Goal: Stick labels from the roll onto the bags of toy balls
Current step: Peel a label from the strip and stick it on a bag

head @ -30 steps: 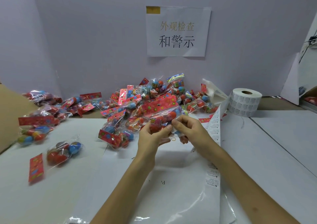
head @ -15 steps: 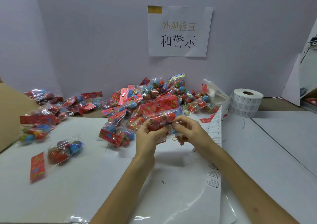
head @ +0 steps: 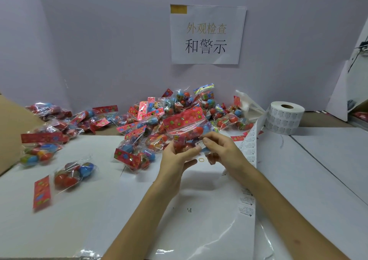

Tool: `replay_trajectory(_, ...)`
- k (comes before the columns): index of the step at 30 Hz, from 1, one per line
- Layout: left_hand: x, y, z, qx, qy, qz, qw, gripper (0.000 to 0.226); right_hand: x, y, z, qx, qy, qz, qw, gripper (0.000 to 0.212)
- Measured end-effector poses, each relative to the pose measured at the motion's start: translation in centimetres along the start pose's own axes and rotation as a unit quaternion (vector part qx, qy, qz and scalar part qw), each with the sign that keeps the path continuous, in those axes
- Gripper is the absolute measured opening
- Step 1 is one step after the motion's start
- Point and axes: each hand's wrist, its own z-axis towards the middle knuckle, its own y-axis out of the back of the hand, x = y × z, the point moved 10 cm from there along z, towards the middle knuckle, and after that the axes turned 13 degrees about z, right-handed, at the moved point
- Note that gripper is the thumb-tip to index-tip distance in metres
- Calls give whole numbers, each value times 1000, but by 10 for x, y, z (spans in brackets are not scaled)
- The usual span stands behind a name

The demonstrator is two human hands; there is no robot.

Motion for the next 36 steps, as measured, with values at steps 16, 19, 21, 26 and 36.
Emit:
replay_trajectory(16, 5, 13, 5, -46, -8, 1, 999, 28, 3, 0, -1, 6, 16, -39, 999, 16)
replay_trajectory(19, 5, 12, 5, -43, -7, 3, 999, 28, 4, 1, -1, 0, 29, -62, 998, 16)
replay_trajectory(21, 5, 10, 5, -39, -6, 1, 999, 25, 3, 2, 0, -2, 30, -62, 998, 16)
replay_trajectory(26, 7, 12, 5, -48, 3, 4, 999, 27, -1, 0, 1, -2, 24, -55, 998, 15)
replay_trajectory(36, 7, 14, 4, -68, 5, 12, 998, 26, -2, 1, 1, -2, 4, -39, 999, 22)
